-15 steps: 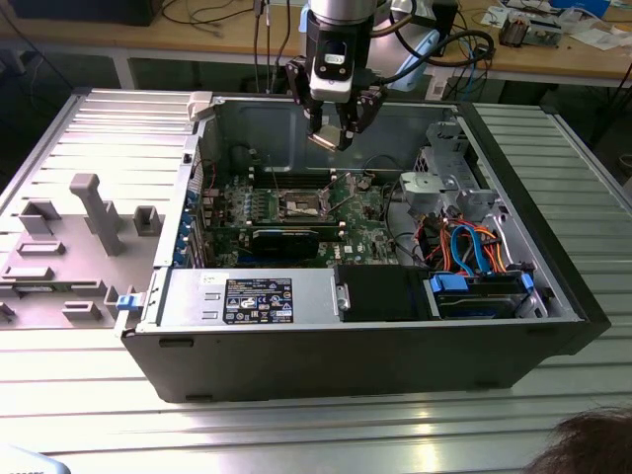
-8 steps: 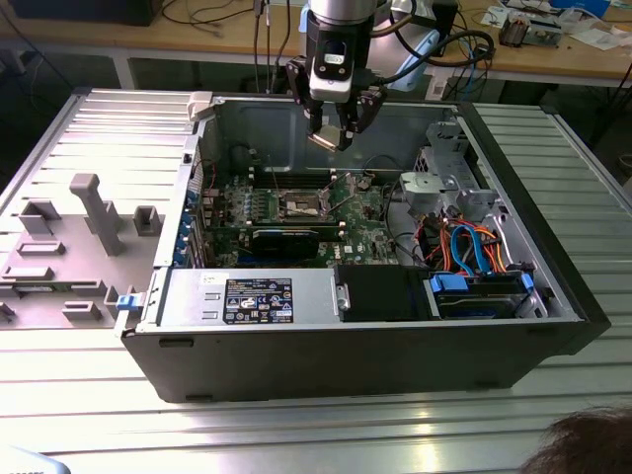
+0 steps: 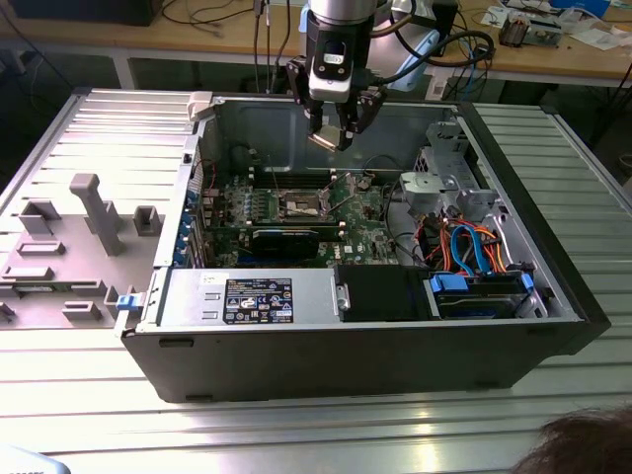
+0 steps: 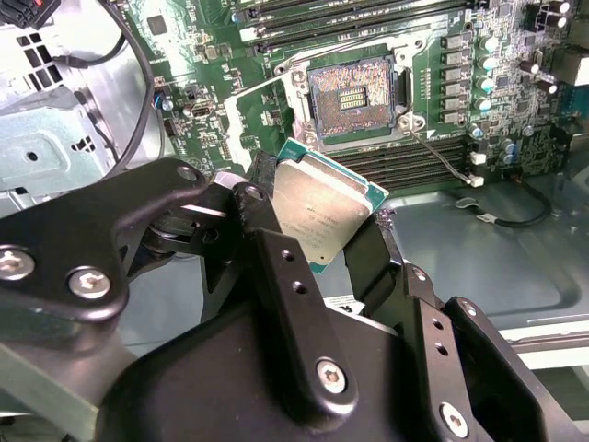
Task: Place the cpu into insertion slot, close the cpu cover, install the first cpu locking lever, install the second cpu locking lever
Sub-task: 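Place the cpu into insertion slot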
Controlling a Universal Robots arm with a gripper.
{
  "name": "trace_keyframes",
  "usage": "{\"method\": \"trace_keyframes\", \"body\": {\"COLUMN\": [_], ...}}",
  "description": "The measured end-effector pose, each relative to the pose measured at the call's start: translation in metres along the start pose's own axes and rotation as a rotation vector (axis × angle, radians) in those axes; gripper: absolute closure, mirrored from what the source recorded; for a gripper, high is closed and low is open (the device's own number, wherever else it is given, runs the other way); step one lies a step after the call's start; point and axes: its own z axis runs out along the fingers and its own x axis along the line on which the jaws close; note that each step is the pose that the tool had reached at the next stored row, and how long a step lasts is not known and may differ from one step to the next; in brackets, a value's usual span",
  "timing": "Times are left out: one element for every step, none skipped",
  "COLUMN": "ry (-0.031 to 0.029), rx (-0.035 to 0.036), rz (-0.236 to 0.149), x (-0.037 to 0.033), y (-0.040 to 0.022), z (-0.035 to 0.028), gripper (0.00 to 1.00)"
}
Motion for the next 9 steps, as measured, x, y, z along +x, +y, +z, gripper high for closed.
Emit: {"method": "trace_keyframes", "body": {"ry": [-0.0001,-0.0001,-0.0002,-0.0003,-0.0004,-0.0005,-0.0005,-0.0006,-0.0006], "rx": [0.0000,-0.0001,0.0000,-0.0001,-0.0001,-0.0001,-0.0001,-0.0001,-0.0002], "rz": [0.001,0.002,0.003,0.005,0.006,0.007,0.008,0.009,0.010], "x": [0.0000,0.0000,0.0000,0.0000,0.0000,0.0000,0.0000,0.0000,0.0000], "y": [0.0000,0.0000,0.0000,0.0000,0.0000,0.0000,0.0000,0.0000,0.0000], "z": [0.0000,0.0000,0.0000,0.0000,0.0000,0.0000,0.0000,0.0000,0.0000], "gripper": [0.45,0.45,0.45,0.45,0.45,0.45,0.45,0.45,0.45]}}
